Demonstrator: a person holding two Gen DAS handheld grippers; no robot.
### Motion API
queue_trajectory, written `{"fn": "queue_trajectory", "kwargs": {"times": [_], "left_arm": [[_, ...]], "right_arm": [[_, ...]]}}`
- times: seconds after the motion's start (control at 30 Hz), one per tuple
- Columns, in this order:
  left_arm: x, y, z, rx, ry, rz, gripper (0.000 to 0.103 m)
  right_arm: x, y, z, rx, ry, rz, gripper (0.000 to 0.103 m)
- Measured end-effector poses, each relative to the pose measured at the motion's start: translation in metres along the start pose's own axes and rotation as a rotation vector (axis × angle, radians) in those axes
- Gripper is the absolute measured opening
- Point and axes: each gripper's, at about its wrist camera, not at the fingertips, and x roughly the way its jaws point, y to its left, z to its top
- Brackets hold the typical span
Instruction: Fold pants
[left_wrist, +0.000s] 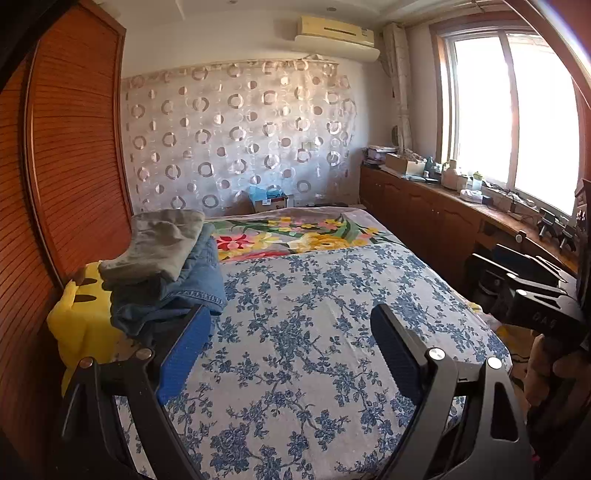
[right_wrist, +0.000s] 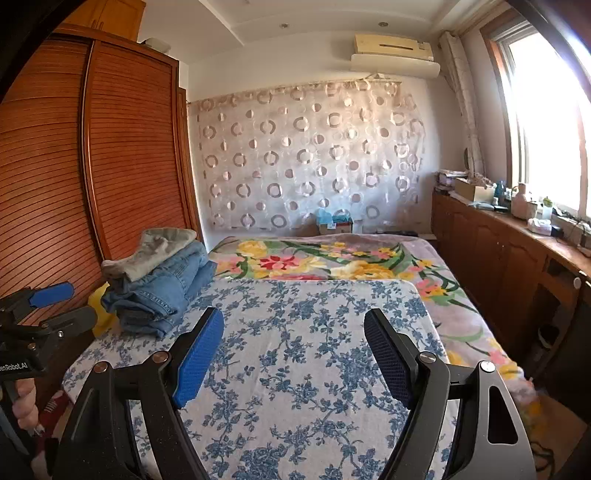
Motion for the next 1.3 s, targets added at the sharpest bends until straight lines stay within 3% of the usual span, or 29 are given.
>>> {"fn": "queue_trajectory", "kwargs": {"times": [0.3, 1.3], "left_arm": [[0.003, 0.011, -0.011, -0.032, -0.006, 0.03, 0.089], [0.007, 0.013, -0.016, -0.04, 0.006, 0.029, 0.089]], "right_arm": [[0.005, 0.007, -0.008, -0.026, 0.013, -0.003, 0.08], [0.006, 0.005, -0.007, -0.034, 0.016, 0.005, 0.08]]}}
